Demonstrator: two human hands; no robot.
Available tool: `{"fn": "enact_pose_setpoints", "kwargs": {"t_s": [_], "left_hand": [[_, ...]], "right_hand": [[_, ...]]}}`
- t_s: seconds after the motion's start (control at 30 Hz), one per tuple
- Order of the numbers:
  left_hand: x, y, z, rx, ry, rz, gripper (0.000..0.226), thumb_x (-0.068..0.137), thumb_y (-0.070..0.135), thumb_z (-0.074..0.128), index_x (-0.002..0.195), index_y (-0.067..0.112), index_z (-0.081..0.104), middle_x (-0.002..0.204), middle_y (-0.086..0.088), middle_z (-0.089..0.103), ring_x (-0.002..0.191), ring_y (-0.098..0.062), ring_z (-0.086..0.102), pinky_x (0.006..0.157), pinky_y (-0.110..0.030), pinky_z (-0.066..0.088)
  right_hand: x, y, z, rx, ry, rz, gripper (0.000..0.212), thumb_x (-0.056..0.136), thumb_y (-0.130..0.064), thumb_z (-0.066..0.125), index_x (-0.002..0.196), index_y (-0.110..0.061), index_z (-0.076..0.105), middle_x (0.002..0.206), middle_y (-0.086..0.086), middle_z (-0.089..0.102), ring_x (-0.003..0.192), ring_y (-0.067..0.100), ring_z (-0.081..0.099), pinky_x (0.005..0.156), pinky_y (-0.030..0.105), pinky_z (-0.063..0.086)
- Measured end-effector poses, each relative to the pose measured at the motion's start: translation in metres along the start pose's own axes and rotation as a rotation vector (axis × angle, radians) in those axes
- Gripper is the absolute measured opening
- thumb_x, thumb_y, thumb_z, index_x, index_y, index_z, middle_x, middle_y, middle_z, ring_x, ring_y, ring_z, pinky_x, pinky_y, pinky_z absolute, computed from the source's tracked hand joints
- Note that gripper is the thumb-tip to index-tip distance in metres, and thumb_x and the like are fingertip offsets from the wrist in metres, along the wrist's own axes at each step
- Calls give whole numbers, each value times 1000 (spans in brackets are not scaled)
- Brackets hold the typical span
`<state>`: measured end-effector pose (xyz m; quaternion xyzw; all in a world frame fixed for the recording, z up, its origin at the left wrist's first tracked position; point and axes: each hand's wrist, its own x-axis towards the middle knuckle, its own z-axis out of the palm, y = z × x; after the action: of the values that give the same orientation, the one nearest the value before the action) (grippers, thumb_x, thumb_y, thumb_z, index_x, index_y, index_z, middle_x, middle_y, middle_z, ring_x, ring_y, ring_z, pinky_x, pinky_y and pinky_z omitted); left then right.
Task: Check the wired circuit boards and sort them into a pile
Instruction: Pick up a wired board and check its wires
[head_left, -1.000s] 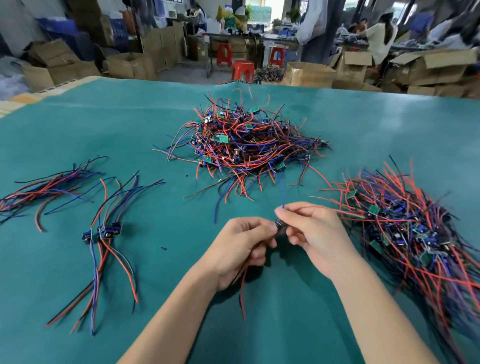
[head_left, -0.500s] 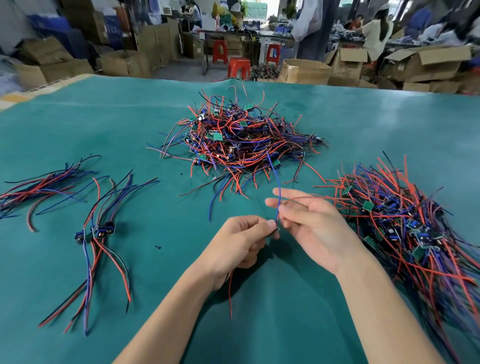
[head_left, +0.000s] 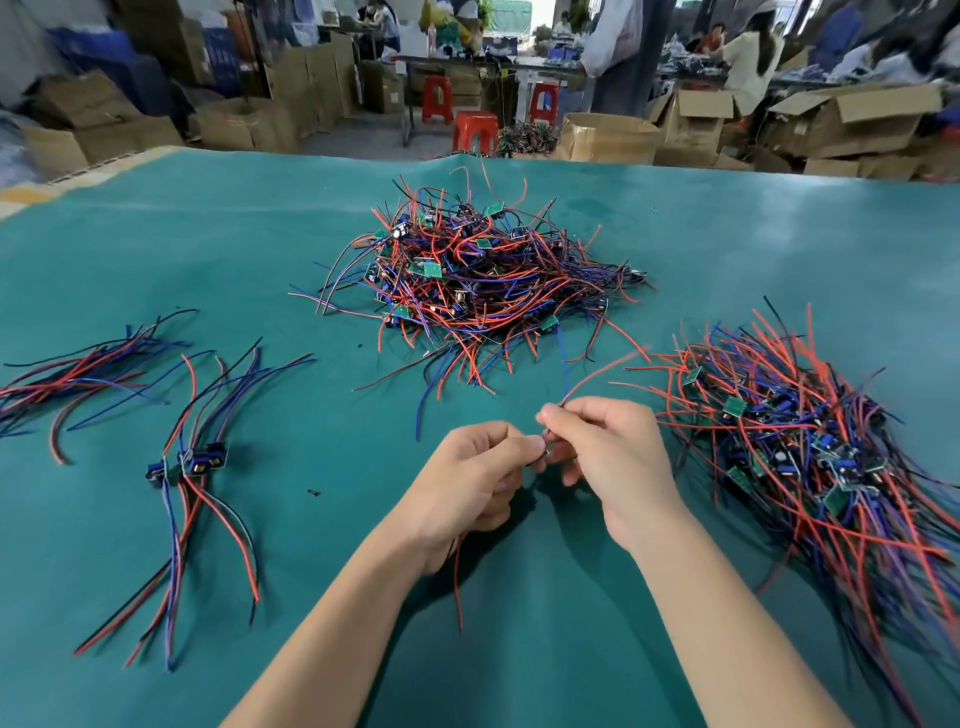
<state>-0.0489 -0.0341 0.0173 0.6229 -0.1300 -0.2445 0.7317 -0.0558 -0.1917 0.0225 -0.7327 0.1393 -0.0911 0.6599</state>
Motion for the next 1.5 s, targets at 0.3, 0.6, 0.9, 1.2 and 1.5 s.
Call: {"fn": "enact_pose_setpoints", "kwargs": {"t_s": [0.3, 0.6, 0.9, 1.2, 1.5], "left_hand": [[-1, 0, 3, 52, -33, 2, 19, 98, 21, 60, 86, 7, 56, 56, 7, 25, 45, -10, 14, 38, -18, 17], [-2, 0, 3, 132, -92, 39, 19, 95, 23, 62, 81, 10, 58, 53, 10, 25, 45, -10, 15, 42, -23, 15], [0, -1, -3, 14, -82, 29, 17, 95, 21, 63, 86, 8, 65, 57, -2, 46, 41, -11, 20, 39, -20, 20], [7, -4, -5, -252, 122, 56, 22, 104, 2, 42, 112, 2, 62, 91, -11, 70, 50, -12, 45, 53, -24, 45], [6, -3, -7, -159, 120, 128, 20, 101, 5, 50, 117, -6, 52, 84, -12, 71, 50, -18, 51, 54, -27, 48]], "right_hand": [[15, 3, -24, -61, 195, -27, 20, 91, -9, 68, 72, -6, 72, 59, 1, 65, 50, 12, 63, 43, 22, 46], [21, 3, -40, -264, 539, -252, 31, 93, -24, 67, 66, -9, 66, 53, -2, 65, 53, 19, 68, 62, 39, 57], [23, 1, -49, -311, 745, -287, 42, 103, -39, 46, 86, -8, 68, 80, 10, 74, 77, 42, 70, 88, 44, 51], [6, -3, -6, 242, 312, -46, 44, 99, -46, 47, 93, -10, 72, 70, 14, 72, 41, 19, 56, 33, 24, 35], [-15, 1, 17, -88, -22, -260, 23, 82, -45, 72, 92, -25, 78, 75, -6, 76, 69, 6, 71, 71, 32, 55]]}}
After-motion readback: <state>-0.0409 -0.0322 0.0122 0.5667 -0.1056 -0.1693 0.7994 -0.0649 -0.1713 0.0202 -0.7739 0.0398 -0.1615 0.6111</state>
